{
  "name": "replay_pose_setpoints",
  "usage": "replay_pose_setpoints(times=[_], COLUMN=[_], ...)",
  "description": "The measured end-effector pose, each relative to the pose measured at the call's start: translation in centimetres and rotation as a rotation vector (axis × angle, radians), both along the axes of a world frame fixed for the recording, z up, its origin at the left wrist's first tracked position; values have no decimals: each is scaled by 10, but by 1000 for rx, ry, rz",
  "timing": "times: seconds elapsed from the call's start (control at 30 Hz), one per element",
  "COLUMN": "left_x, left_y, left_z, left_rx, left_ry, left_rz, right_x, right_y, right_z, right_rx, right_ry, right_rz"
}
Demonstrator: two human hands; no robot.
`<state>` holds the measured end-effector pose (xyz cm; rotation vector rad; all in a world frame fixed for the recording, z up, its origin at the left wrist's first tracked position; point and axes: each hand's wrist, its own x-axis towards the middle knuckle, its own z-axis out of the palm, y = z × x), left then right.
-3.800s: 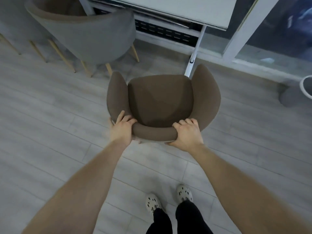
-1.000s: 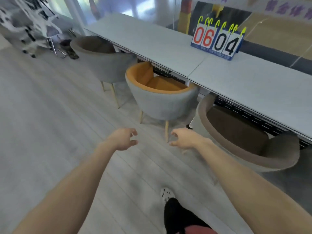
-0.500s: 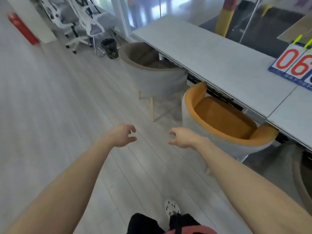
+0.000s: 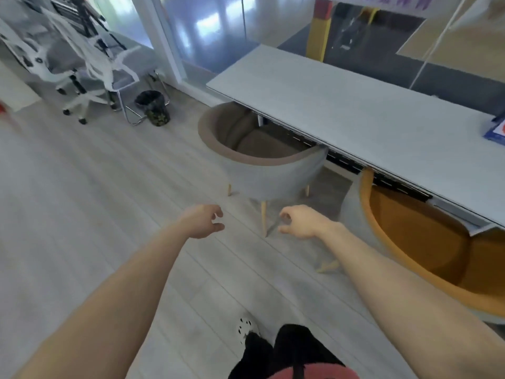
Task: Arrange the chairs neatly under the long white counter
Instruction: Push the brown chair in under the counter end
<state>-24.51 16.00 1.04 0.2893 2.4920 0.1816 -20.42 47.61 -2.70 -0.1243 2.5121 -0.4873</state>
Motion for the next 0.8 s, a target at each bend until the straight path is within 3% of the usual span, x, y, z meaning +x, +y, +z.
replay_pose_setpoints(times=[0.53, 0.8], left_x=[-376, -492], left_y=[-109, -105], left_z=[-27, -69], left_rx=[-9, 5], left_ry=[-1, 0], left_rz=[-175, -257], right_x=[-294, -354], right_y=[-126, -141], right_z=[-28, -53], right_rx=[-105, -107], right_ry=[47, 37], right_rz=[-266, -593])
